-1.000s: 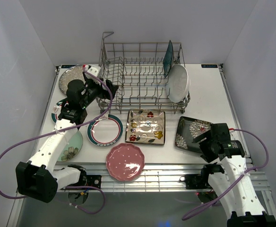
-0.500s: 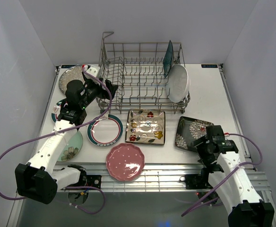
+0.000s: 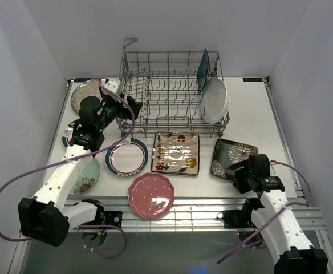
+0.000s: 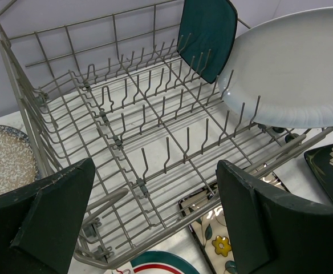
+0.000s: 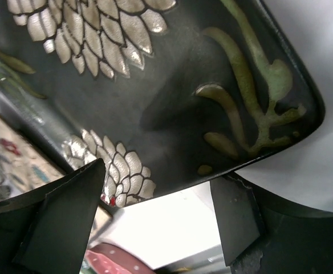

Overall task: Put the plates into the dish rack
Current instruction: Pick up the plate from the corner of the board.

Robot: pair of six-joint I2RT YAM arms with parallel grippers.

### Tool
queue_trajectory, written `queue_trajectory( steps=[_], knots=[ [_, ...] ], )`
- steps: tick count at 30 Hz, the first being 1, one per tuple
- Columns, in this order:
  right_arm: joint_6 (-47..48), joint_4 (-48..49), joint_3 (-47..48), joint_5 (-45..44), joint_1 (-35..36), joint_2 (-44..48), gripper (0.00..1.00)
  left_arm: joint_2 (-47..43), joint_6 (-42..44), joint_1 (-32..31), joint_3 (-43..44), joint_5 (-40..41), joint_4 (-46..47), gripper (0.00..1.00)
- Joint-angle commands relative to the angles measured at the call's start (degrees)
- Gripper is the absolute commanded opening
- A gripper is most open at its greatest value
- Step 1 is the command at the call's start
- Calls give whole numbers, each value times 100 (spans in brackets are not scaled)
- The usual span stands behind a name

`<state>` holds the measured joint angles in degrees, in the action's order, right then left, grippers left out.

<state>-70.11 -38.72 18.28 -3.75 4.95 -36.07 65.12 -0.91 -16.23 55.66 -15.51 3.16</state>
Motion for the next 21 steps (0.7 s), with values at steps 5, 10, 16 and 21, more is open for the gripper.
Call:
queue_trajectory(
  steps=[5, 10, 16, 21],
  knots=[
    [-258, 603, -668, -196, 23, 162, 78, -211, -6, -12, -20, -31, -35, 98],
    [-494, 261, -686, -416, 23, 636, 75, -158, -6, -12, -11, -49, -35, 98],
    [-750, 67, -642, -794, 23, 1296, 69, -175, 3, -21, -2, -23, -35, 98],
    [-601, -3, -326, -1092, 23, 841, 66, -193, 3, -21, -11, -40, -43, 98]
  ],
)
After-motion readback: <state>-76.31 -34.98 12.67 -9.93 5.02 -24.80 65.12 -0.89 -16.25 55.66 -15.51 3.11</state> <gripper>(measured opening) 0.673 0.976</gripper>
